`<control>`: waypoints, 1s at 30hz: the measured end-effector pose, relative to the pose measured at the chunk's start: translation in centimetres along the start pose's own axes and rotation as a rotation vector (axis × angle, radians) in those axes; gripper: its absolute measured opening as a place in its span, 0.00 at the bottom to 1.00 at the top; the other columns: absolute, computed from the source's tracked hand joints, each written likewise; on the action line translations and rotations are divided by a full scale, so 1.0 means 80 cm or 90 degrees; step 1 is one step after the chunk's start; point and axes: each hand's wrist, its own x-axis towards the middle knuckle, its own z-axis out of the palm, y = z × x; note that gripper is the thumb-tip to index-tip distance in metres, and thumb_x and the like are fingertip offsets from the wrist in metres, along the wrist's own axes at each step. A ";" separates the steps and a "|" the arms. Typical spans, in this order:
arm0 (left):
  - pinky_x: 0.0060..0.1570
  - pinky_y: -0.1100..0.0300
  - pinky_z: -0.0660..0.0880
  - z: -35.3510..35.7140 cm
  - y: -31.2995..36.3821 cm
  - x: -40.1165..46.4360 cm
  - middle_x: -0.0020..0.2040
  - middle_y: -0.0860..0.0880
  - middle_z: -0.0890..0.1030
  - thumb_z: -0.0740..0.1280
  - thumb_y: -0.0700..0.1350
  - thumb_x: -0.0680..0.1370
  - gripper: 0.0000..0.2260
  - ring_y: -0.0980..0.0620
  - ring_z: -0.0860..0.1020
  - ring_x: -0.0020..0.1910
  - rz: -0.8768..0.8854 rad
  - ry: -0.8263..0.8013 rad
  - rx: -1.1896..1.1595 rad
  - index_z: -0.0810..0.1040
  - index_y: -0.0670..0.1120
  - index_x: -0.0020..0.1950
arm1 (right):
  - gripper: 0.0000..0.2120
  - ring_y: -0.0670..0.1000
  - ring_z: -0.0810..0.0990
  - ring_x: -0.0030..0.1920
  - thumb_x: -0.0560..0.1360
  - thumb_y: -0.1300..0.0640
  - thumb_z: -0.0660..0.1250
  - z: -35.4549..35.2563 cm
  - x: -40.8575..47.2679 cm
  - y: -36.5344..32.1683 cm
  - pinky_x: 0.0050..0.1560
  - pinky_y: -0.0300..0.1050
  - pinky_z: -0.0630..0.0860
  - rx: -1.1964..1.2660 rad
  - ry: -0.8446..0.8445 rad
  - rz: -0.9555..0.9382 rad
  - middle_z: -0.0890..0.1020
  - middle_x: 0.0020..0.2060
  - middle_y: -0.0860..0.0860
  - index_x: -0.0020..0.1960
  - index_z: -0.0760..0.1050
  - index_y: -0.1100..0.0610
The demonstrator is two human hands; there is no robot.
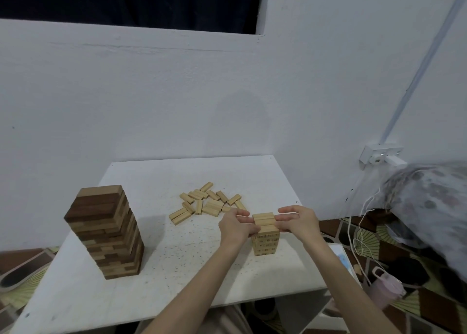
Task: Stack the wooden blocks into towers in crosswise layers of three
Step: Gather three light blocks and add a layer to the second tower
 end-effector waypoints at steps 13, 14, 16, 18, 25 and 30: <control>0.44 0.53 0.81 0.000 0.002 0.000 0.46 0.43 0.81 0.75 0.30 0.65 0.16 0.47 0.81 0.45 -0.008 -0.003 0.017 0.76 0.40 0.50 | 0.14 0.54 0.83 0.38 0.66 0.74 0.73 0.000 0.003 0.004 0.44 0.46 0.82 -0.010 0.004 -0.009 0.84 0.37 0.54 0.43 0.78 0.57; 0.44 0.53 0.81 0.000 0.002 0.000 0.46 0.43 0.81 0.75 0.30 0.65 0.16 0.47 0.81 0.45 -0.007 -0.003 0.018 0.76 0.40 0.49 | 0.14 0.54 0.83 0.39 0.66 0.74 0.72 0.000 0.003 0.004 0.44 0.46 0.82 -0.008 0.004 -0.009 0.84 0.37 0.55 0.43 0.78 0.57; 0.45 0.53 0.81 0.000 0.002 0.000 0.46 0.43 0.81 0.75 0.31 0.66 0.16 0.47 0.81 0.45 -0.004 -0.004 0.019 0.75 0.40 0.49 | 0.14 0.54 0.83 0.39 0.66 0.74 0.72 0.000 0.004 0.004 0.44 0.46 0.82 -0.003 0.002 -0.008 0.84 0.38 0.56 0.43 0.77 0.57; 0.44 0.54 0.81 0.000 0.002 0.000 0.46 0.43 0.81 0.75 0.31 0.66 0.16 0.47 0.81 0.45 -0.005 -0.006 0.017 0.75 0.40 0.49 | 0.14 0.54 0.84 0.39 0.66 0.74 0.72 0.000 0.004 0.004 0.43 0.46 0.82 -0.001 0.003 -0.010 0.84 0.38 0.56 0.43 0.77 0.57; 0.37 0.62 0.80 -0.008 0.010 0.000 0.44 0.45 0.80 0.75 0.37 0.70 0.13 0.47 0.80 0.43 0.020 0.028 -0.018 0.75 0.40 0.50 | 0.12 0.52 0.81 0.39 0.68 0.72 0.72 -0.006 0.011 0.001 0.42 0.43 0.80 0.009 0.035 -0.018 0.83 0.40 0.55 0.47 0.78 0.60; 0.60 0.51 0.71 -0.014 0.003 -0.013 0.54 0.50 0.77 0.54 0.54 0.82 0.14 0.49 0.75 0.57 0.053 0.041 -0.067 0.74 0.48 0.55 | 0.04 0.51 0.81 0.47 0.77 0.61 0.67 -0.008 0.009 0.006 0.47 0.43 0.79 0.053 0.092 -0.069 0.82 0.48 0.55 0.52 0.78 0.57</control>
